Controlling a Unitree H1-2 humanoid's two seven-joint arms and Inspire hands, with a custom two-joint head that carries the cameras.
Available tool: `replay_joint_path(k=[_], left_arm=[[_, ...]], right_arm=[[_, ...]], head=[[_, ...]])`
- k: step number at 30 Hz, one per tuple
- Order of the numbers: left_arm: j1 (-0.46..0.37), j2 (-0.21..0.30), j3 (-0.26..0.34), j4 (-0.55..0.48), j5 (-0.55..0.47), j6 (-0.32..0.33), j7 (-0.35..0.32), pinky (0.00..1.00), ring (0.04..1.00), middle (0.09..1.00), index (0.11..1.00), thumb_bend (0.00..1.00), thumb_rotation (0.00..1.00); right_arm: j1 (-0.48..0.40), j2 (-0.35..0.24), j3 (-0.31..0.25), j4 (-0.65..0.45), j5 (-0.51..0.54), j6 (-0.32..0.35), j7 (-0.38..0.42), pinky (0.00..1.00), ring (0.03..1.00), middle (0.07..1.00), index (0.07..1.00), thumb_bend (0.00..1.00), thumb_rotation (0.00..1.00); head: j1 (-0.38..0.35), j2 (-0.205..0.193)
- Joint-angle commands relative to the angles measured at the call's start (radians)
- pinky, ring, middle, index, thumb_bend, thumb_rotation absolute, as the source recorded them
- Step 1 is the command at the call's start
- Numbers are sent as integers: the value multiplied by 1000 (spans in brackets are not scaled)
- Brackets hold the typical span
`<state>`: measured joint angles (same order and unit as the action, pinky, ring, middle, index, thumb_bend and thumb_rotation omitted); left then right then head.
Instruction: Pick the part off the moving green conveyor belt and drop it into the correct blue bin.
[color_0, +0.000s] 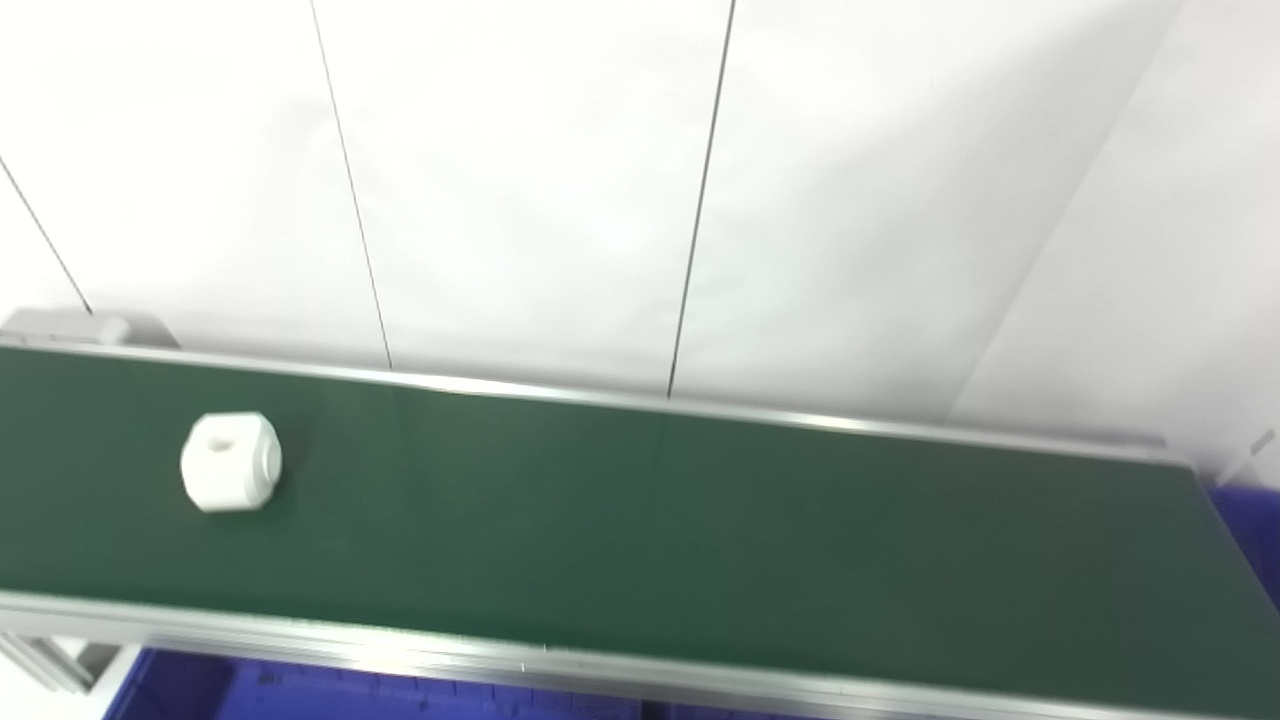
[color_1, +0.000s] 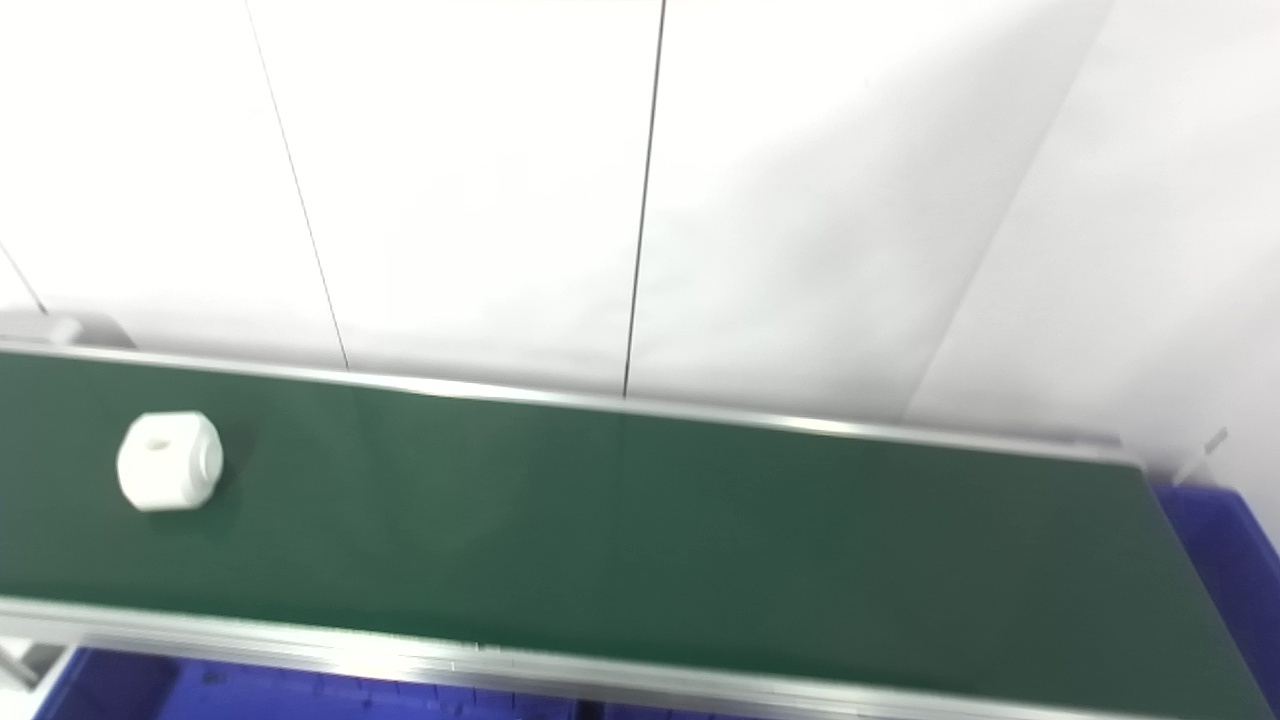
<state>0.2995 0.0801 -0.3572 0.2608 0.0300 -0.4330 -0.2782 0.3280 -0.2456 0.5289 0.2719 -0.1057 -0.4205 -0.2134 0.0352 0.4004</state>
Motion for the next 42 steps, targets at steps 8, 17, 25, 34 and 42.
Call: replay_joint_path(k=[8,17,25,34,42], left_arm=[[-7,-17,-14,-33,0,-37,13,867,899,903,892,901,653],[21,7,-26,-140,11,-37,15,824,882,894,879,914,665],[46,47,-27,-424,47,-31,15,767,875,892,852,967,643],[-127,116,168,-701,274,45,41,822,903,907,868,995,535],[-317,219,276,-690,430,112,34,867,944,953,900,1000,462]], right_arm=[[-7,-18,7,-32,-16,-49,-29,850,907,976,961,936,968],[4,-40,31,-85,-38,-49,-54,878,919,996,992,929,991],[3,-39,33,-113,-35,-49,-47,938,955,1000,1000,920,985],[-13,-42,37,-114,-40,-49,-55,935,972,1000,1000,910,992],[-21,-36,30,-115,-42,-49,-53,914,953,1000,1000,920,1000]], head=[[68,48],[90,100],[112,128],[140,142],[151,144]])
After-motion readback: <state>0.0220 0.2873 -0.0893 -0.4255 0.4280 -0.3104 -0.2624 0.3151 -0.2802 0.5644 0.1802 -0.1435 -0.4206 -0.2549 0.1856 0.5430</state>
